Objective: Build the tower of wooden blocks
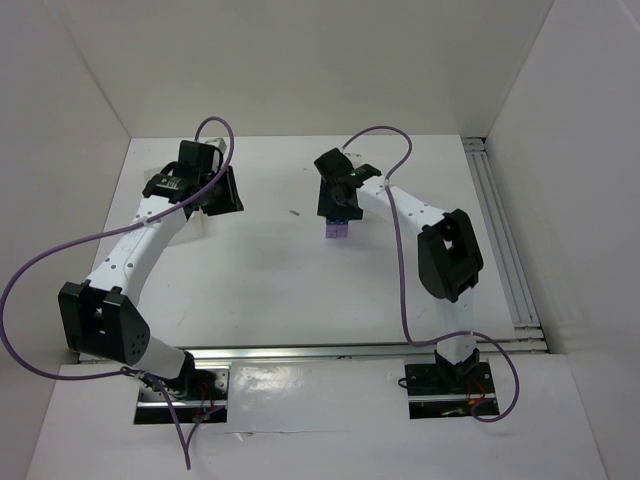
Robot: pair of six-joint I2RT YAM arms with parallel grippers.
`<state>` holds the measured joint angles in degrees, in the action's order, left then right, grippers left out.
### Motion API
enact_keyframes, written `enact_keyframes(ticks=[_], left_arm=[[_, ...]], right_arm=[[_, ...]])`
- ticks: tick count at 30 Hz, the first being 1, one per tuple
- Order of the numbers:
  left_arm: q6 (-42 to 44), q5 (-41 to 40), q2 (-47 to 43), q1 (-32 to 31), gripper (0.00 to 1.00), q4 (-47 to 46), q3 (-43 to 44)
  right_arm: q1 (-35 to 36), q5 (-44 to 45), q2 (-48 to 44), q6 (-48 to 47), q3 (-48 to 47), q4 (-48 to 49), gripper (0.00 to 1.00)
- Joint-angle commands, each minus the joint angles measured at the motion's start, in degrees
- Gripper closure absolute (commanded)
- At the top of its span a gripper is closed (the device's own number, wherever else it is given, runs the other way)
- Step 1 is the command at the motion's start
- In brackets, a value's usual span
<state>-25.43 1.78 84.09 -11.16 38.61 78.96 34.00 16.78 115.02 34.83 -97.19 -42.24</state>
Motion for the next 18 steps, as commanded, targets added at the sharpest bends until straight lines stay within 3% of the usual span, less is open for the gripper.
enact_keyframes(ticks=[1, 18], left_arm=[[1.17, 0.5, -1.39, 0.35, 0.56, -0.82, -0.12], [1.17, 0.5, -1.39, 0.35, 0.56, -0.82, -0.12]], right_arm=[[1.15, 0.98, 0.64, -0.29, -2.57, -1.36, 0.36], [1.16, 2.03, 0.65, -0.29, -2.57, -1.88, 0.35]])
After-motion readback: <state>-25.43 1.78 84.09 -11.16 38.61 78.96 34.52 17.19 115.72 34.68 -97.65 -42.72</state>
